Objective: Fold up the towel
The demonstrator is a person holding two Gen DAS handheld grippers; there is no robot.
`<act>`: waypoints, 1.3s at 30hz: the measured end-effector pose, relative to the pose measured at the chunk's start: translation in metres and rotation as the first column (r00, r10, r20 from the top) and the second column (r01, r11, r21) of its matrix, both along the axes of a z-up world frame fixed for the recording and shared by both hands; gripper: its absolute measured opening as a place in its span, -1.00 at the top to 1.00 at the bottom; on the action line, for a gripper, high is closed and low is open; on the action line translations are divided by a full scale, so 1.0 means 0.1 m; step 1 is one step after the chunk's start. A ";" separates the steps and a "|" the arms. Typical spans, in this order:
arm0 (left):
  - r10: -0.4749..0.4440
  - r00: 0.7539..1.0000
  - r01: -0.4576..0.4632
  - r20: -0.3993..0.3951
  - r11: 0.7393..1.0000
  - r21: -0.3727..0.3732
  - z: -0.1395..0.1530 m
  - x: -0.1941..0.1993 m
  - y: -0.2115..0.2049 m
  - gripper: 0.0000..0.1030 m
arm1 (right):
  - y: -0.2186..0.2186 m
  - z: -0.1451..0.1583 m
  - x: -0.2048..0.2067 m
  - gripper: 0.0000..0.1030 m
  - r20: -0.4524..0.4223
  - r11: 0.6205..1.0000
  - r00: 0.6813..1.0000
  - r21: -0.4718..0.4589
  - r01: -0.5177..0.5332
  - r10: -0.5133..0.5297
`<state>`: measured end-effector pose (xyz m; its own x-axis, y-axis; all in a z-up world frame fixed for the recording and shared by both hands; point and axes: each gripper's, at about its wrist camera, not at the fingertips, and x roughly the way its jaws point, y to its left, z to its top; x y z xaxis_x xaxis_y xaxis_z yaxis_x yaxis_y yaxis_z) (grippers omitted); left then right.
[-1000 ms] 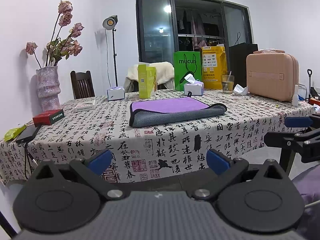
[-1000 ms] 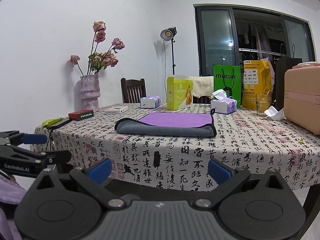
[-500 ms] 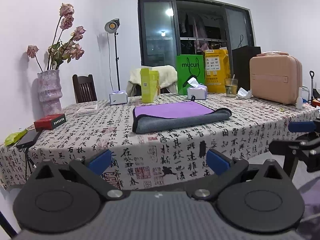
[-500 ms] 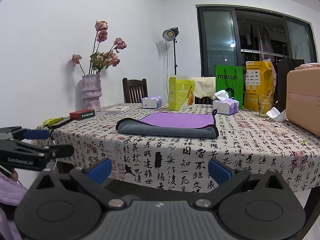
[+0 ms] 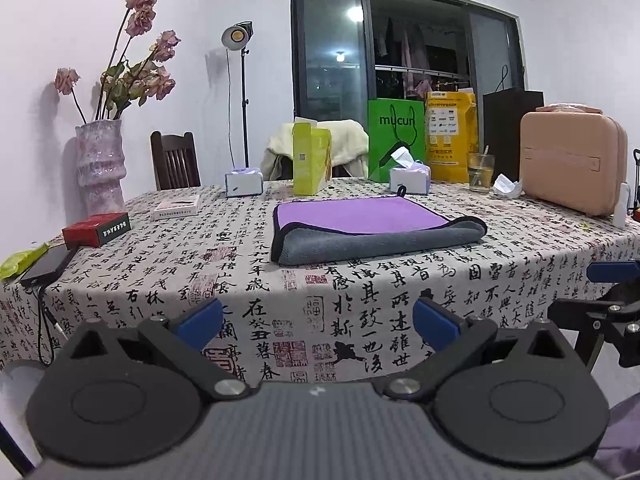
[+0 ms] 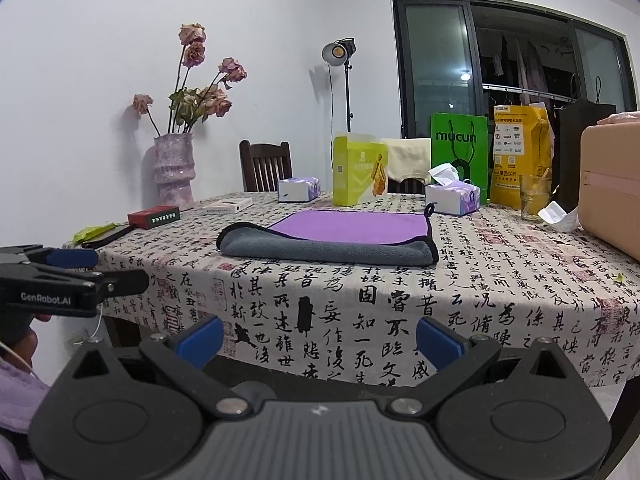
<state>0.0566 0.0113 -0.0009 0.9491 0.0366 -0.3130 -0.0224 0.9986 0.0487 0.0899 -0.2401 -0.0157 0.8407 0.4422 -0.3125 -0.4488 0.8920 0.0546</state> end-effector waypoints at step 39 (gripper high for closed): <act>-0.055 0.990 0.052 -0.128 0.998 -0.032 0.00 1.90 0.31 -0.35 | 0.17 -0.04 1.91 -0.72 -0.037 0.999 0.999 -0.033 0.018 -0.020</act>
<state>0.2470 0.0424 -0.0008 0.9010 -0.0238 -0.4332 0.0356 0.9992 0.0191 0.2813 -0.2233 -0.0195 0.8364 0.4152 -0.3578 -0.4300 0.9019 0.0413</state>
